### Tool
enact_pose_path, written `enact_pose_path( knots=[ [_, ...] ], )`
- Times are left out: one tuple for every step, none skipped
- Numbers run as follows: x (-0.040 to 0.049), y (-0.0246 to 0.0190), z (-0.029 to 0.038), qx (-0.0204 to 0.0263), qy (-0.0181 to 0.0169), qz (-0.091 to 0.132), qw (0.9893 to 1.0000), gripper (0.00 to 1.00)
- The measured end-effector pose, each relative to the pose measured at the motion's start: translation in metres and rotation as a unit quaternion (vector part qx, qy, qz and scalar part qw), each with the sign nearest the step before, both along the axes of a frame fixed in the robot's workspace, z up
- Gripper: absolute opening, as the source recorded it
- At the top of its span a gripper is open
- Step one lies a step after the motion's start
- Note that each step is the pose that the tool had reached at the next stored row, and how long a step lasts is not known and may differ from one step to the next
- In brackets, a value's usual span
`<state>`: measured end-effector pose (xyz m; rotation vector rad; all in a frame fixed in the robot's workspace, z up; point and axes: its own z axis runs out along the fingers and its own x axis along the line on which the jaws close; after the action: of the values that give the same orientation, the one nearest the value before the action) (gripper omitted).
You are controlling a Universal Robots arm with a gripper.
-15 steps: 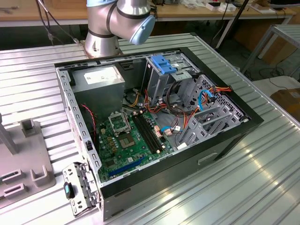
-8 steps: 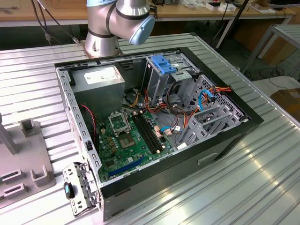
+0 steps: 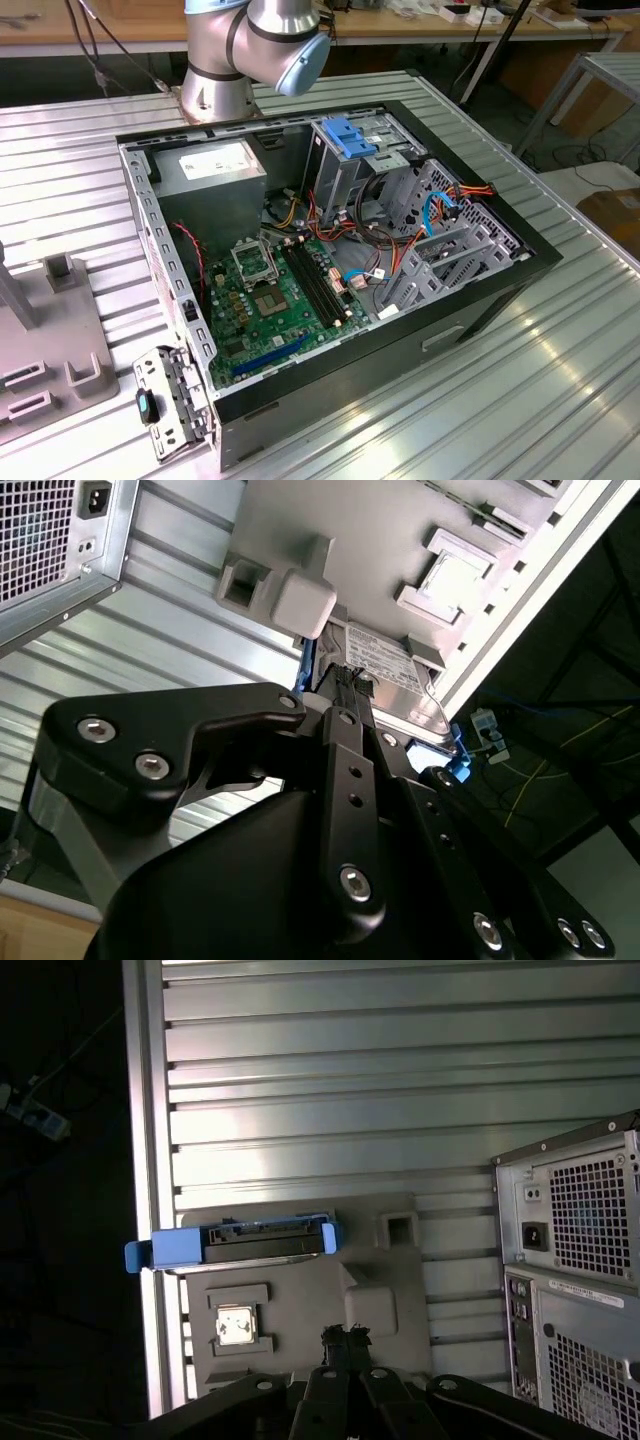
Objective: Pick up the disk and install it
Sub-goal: 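Reach for the disk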
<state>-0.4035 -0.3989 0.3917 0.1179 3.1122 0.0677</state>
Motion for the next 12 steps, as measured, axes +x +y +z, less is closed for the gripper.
enact_pose_path(
  knots=[
    [0.0, 0.0, 0.0, 0.0, 0.0, 0.0, 1.0, 0.11],
    [0.0, 0.0, 0.0, 0.0, 0.0, 0.0, 1.0, 0.11],
    [0.0, 0.0, 0.0, 0.0, 0.0, 0.0, 1.0, 0.11],
    [0.0, 0.0, 0.0, 0.0, 0.0, 0.0, 1.0, 0.11],
    [-0.0001, 0.0, 0.0, 0.0, 0.0, 0.0, 1.0, 0.11],
    [-0.0005, 0.0, 0.0, 0.0, 0.0, 0.0, 1.0, 0.11],
    [-0.0018, 0.0001, 0.0, 0.0, 0.0, 0.0, 1.0, 0.11],
    [-0.0034, 0.0, 0.0, 0.0, 0.0, 0.0, 1.0, 0.11],
    [-0.0049, 0.0, 0.0, 0.0, 0.0, 0.0, 1.0, 0.11],
    [-0.0065, 0.0, 0.0, 0.0, 0.0, 0.0, 1.0, 0.11],
    [-0.008, 0.0, 0.0, 0.0, 0.0, 0.0, 1.0, 0.11],
    [-0.0105, 0.0, 0.0, 0.0, 0.0, 0.0, 1.0, 0.11]
  ],
)
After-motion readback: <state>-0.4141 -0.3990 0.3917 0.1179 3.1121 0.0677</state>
